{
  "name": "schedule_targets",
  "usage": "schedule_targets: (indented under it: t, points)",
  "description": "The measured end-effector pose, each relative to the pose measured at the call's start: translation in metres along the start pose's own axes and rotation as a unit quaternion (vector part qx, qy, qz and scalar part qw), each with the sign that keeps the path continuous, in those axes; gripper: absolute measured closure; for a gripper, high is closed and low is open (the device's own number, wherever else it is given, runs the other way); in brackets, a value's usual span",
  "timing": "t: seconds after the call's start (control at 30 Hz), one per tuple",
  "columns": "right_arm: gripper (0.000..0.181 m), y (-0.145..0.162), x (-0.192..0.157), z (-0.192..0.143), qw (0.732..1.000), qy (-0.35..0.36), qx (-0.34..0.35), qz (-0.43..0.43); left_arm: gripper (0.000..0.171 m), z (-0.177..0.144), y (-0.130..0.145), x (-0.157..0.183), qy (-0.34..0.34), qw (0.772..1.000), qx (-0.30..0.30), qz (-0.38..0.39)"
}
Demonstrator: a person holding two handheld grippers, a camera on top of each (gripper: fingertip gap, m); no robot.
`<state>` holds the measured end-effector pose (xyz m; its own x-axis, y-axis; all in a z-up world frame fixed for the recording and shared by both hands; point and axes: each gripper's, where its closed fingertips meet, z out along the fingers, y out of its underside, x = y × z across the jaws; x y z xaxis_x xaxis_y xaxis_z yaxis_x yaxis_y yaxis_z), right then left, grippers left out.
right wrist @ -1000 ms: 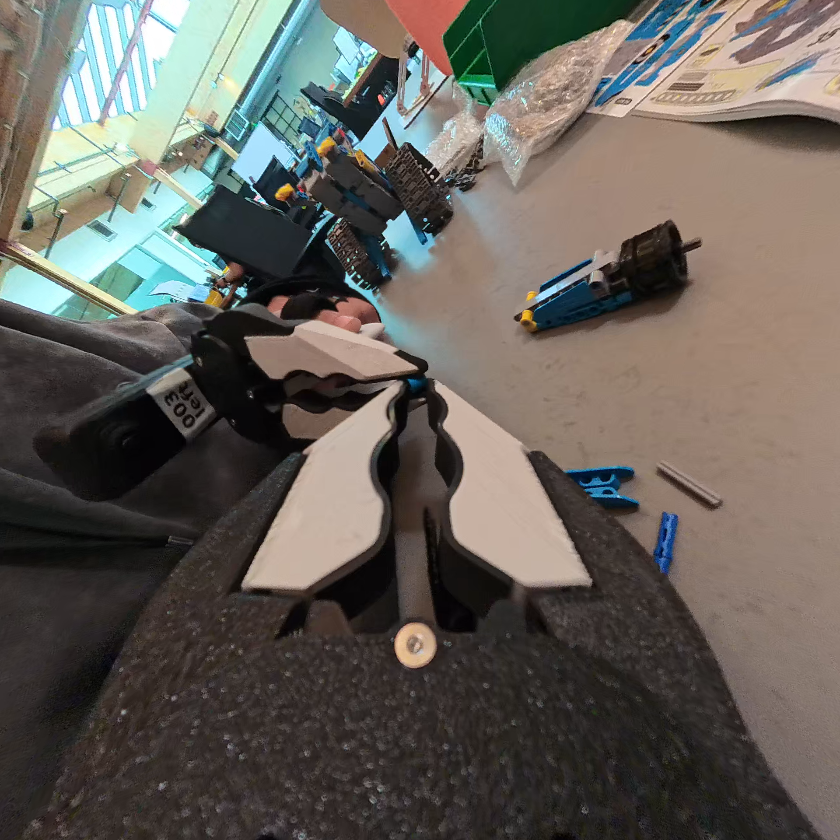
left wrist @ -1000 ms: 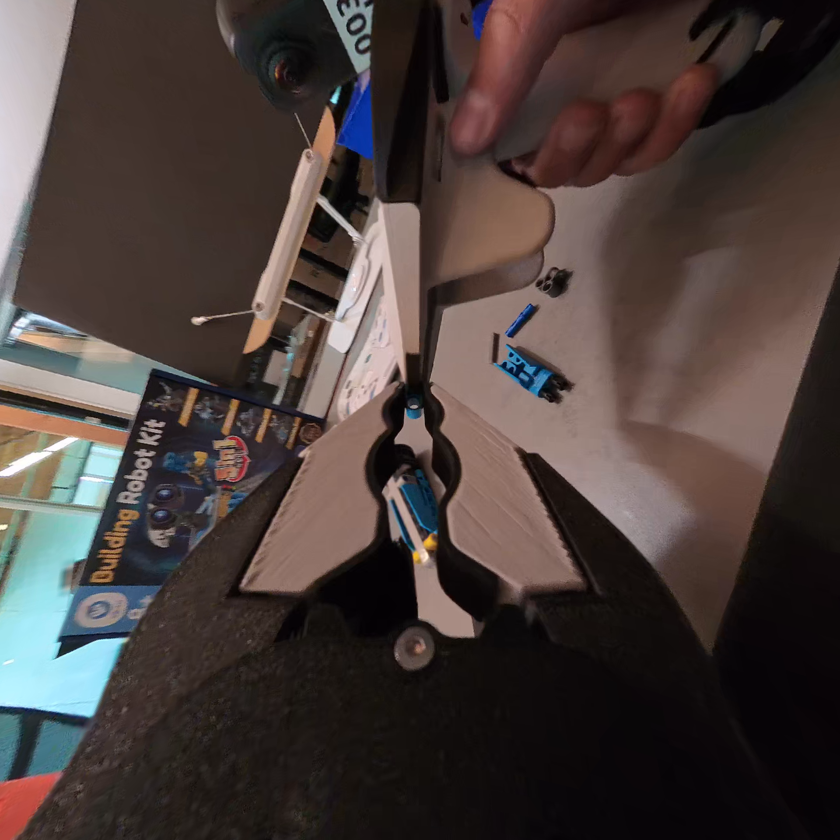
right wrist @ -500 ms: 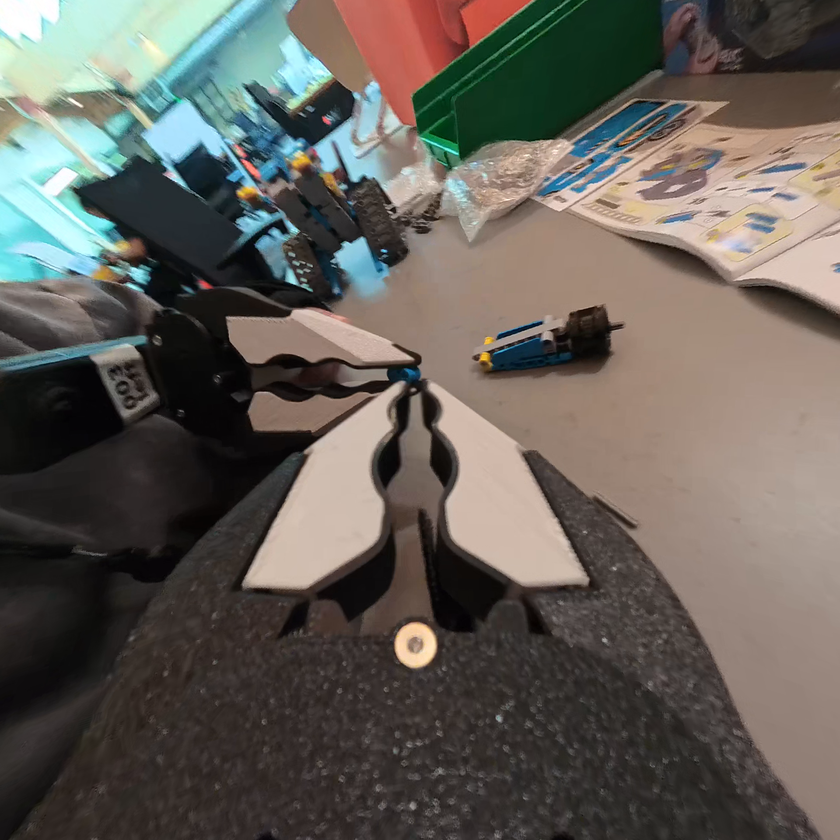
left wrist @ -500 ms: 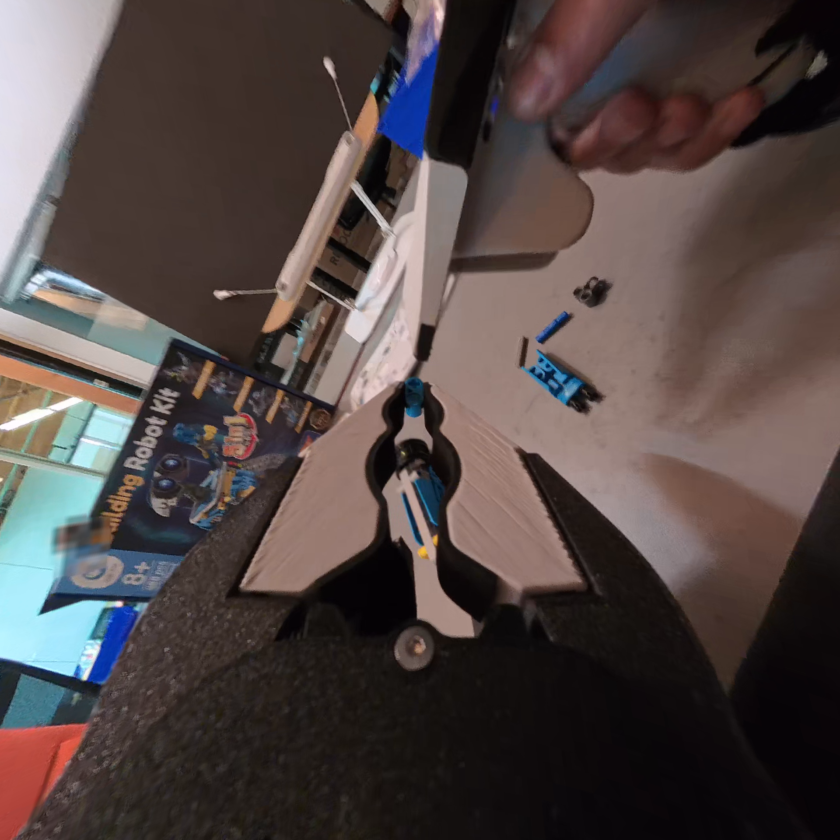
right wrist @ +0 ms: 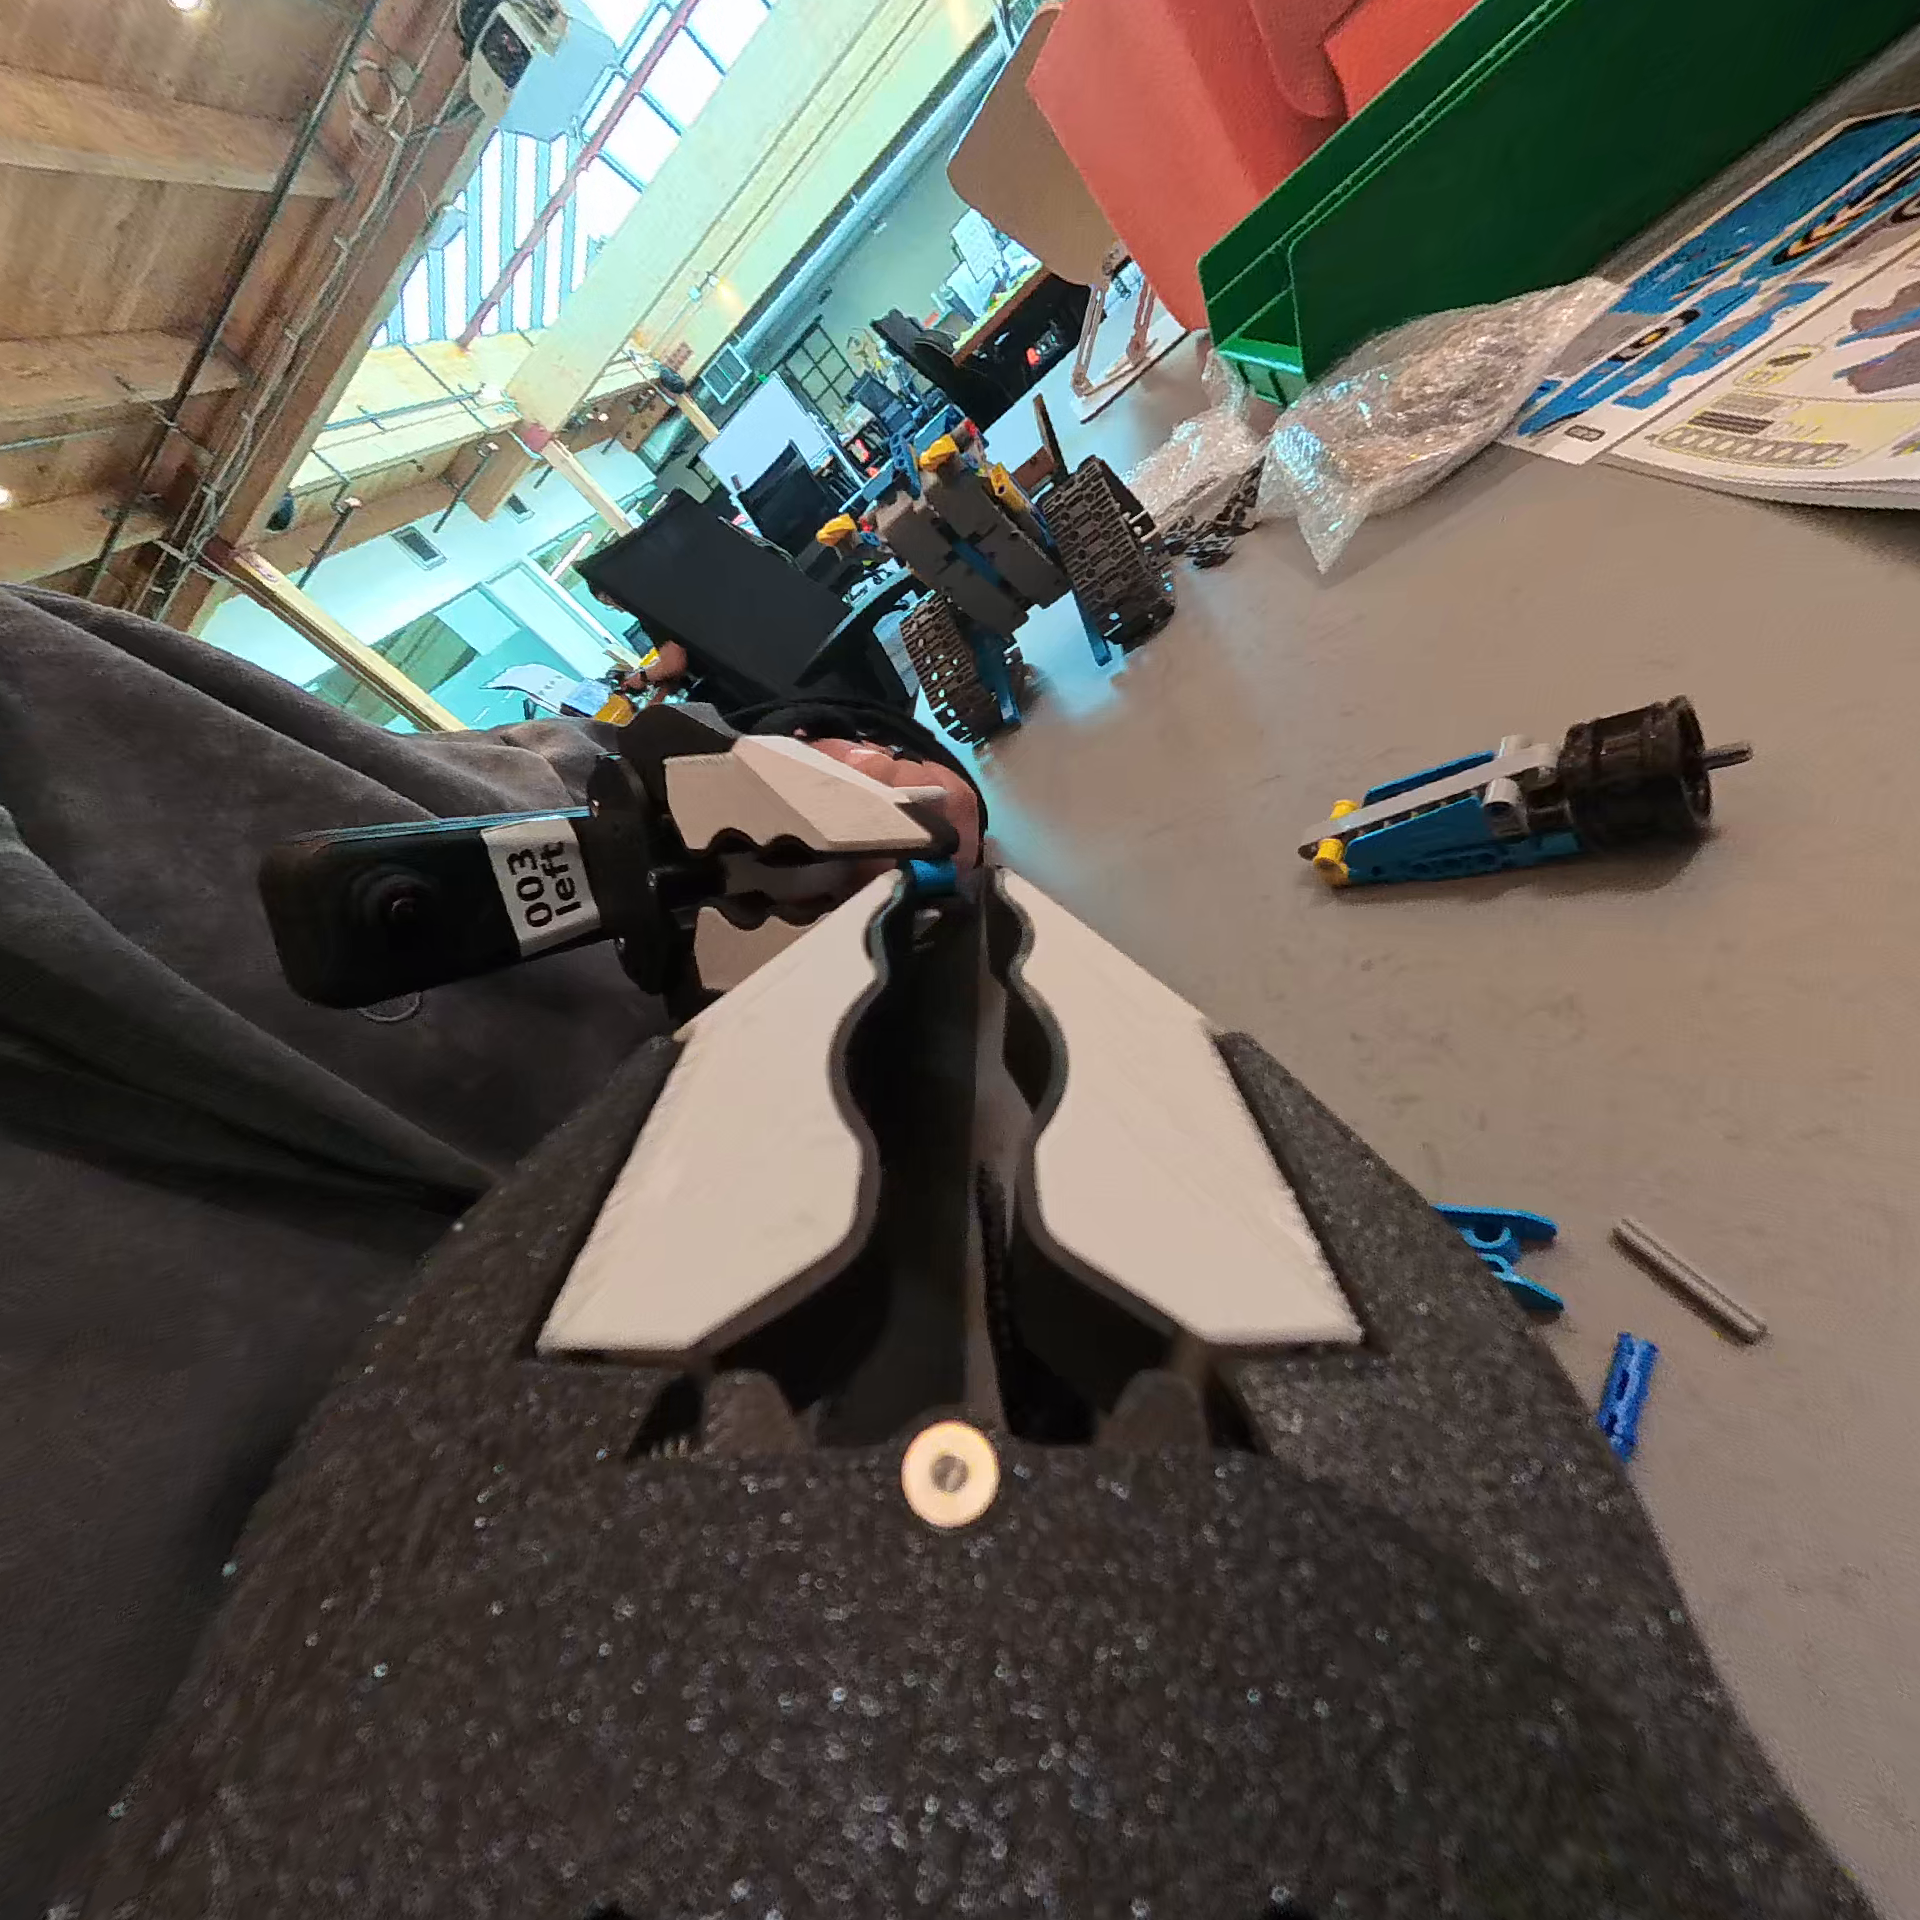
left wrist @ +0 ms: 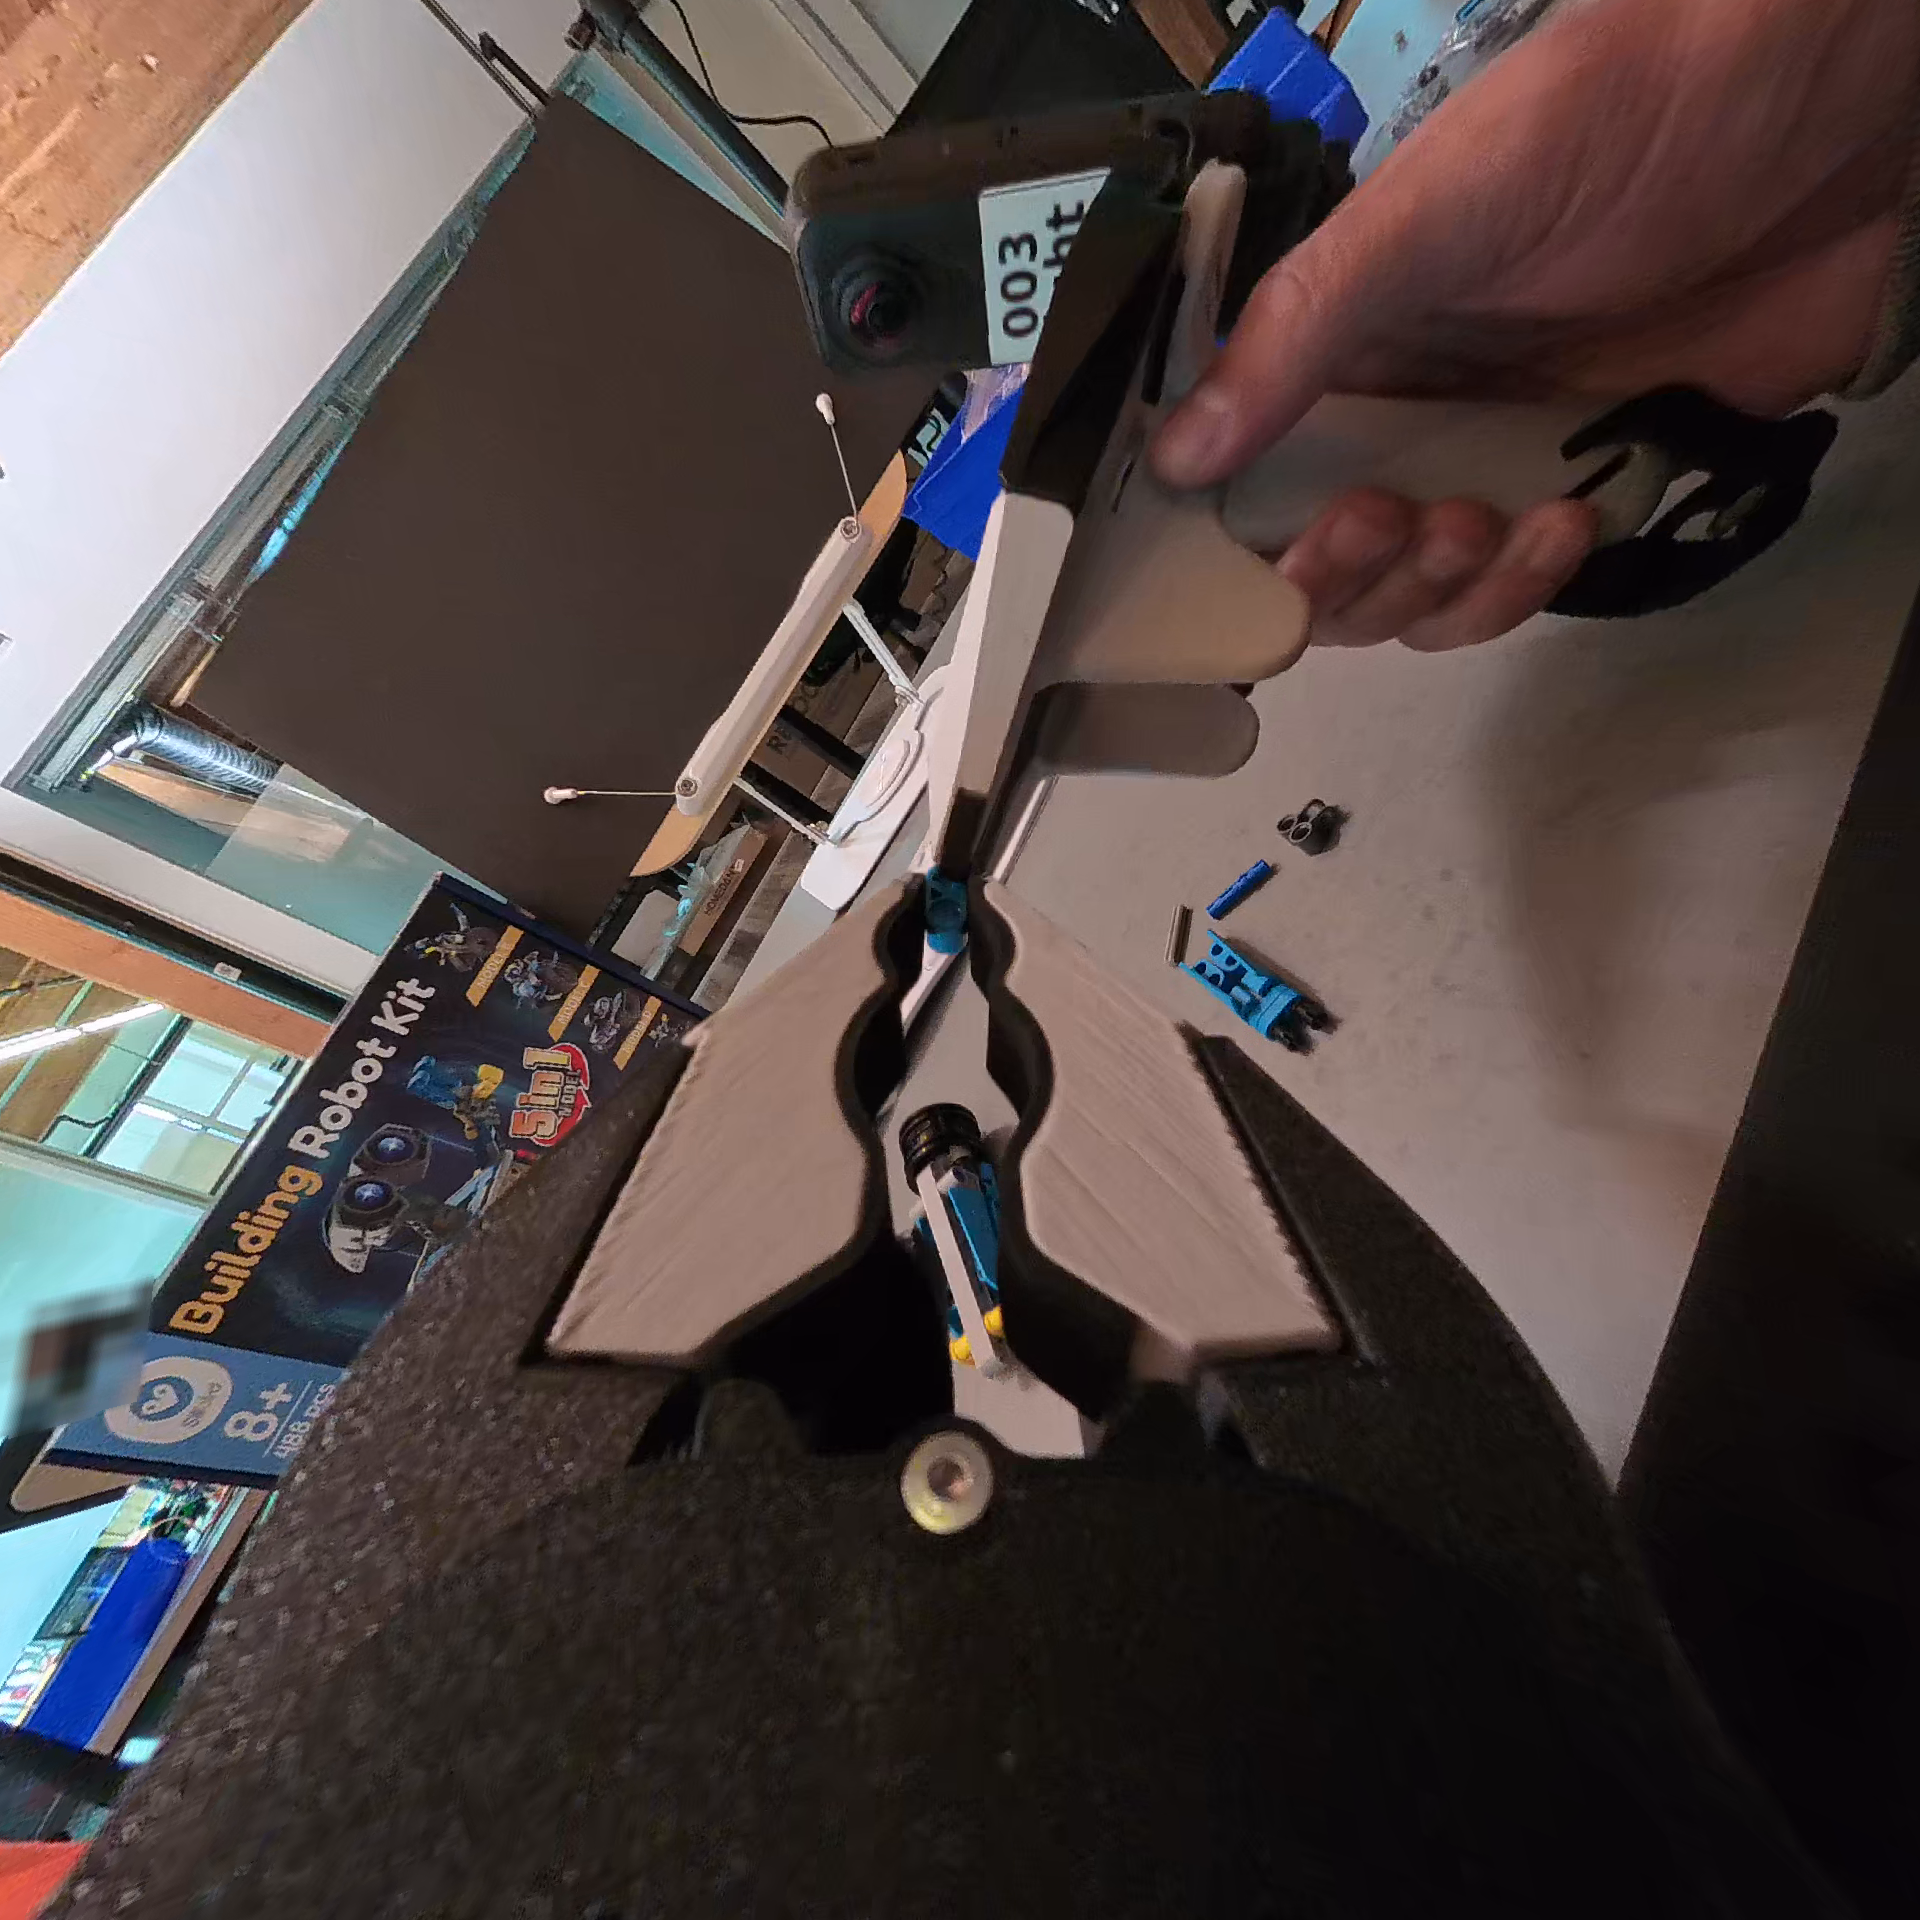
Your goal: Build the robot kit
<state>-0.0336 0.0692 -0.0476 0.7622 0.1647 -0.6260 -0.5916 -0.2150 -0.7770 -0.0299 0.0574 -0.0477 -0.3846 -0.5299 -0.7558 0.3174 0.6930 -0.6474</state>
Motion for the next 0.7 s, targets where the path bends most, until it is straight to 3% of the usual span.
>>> schedule_targets:
  t: [0.1,0.17,0.3,0.5,0.7]
  points:
    - [0.164,0.001,0.001,0.002,1.0,0.003,-0.004,-0.002,0.164,0.0,-0.001,0.0,-0.001,1.0,0.001,0.003]
    - [0.171,0.001,-0.007,0.002,1.0,-0.027,-0.003,0.012,0.164,-0.001,-0.002,0.002,0.003,1.0,0.005,0.002]
    - [0.173,0.006,-0.002,0.002,0.999,-0.019,-0.017,0.037,0.164,0.003,0.003,0.005,0.008,1.0,-0.013,0.008]
    - [0.174,0.002,0.026,-0.01,0.989,0.132,-0.026,-0.064,0.164,0.012,0.027,0.009,0.025,0.997,-0.075,-0.014]
    - [0.174,-0.001,0.037,-0.011,0.945,0.264,-0.055,-0.184,0.163,0.015,0.033,0.012,0.015,0.995,-0.1,0.021]
